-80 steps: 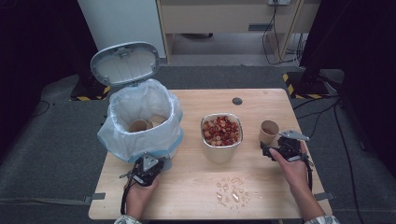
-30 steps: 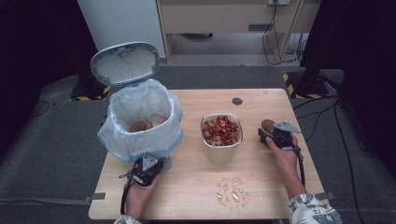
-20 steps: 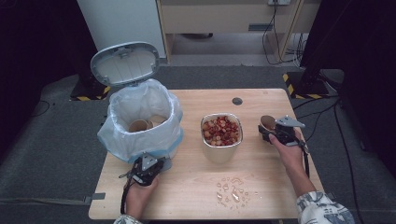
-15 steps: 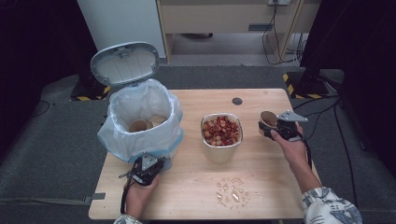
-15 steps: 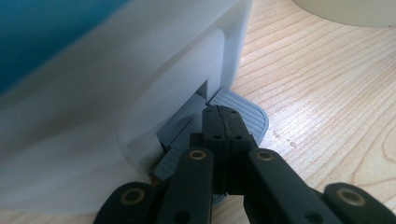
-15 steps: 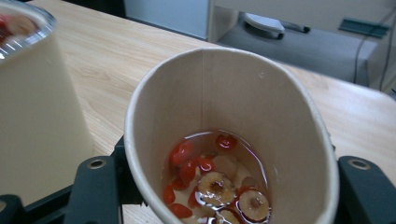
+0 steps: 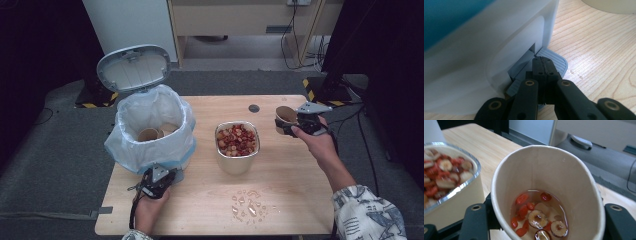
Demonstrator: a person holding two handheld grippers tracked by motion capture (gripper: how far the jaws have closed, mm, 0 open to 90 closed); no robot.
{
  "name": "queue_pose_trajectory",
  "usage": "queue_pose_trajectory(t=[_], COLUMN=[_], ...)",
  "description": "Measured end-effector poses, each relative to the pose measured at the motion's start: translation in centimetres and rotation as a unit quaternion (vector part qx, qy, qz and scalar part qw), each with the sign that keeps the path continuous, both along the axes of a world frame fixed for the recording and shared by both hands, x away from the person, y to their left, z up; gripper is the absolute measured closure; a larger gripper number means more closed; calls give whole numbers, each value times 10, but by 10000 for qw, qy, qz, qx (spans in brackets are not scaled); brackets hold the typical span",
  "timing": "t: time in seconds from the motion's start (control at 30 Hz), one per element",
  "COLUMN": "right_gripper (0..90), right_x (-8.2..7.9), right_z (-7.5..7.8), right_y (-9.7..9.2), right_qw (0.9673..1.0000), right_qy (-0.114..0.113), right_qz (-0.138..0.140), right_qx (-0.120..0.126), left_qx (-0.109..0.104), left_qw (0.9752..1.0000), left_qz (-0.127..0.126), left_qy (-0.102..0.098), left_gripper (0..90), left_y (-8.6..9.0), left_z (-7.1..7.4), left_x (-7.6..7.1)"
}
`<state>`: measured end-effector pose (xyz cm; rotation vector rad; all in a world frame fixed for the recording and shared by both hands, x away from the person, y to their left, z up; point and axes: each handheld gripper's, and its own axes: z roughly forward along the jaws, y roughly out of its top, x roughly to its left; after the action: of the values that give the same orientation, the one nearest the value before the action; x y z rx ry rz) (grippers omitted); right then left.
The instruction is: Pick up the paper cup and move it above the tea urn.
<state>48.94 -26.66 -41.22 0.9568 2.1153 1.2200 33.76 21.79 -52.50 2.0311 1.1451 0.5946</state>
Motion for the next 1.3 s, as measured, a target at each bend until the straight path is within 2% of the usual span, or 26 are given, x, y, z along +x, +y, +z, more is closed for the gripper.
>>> queue_pose_trajectory(t=[0.4, 0.6, 0.8, 1.0, 1.3], right_gripper=[373, 373, 373, 373, 373], right_x=[23, 34, 36, 36, 35], right_z=[34, 53, 67, 76, 87], right_y=[17, 26, 38, 47, 50], right_qw=[9985, 9967, 9946, 9924, 9899], right_qy=[-190, -408, -608, -706, -829], right_qz=[389, 488, 633, 777, 910], right_qx=[-329, -497, -548, -635, -709], left_qx=[-2, 20, 33, 42, 43], left_qw=[10000, 10000, 10000, 10000, 10000], left_qz=[-5, -28, -32, -30, -37], left_qy=[-5, -11, -21, -34, -35], left_gripper=[893, 892, 892, 892, 892], left_y=[0, 0, 0, 0, 0], left_z=[0, 0, 0, 0, 0], left_x=[0, 0, 0, 0, 0])
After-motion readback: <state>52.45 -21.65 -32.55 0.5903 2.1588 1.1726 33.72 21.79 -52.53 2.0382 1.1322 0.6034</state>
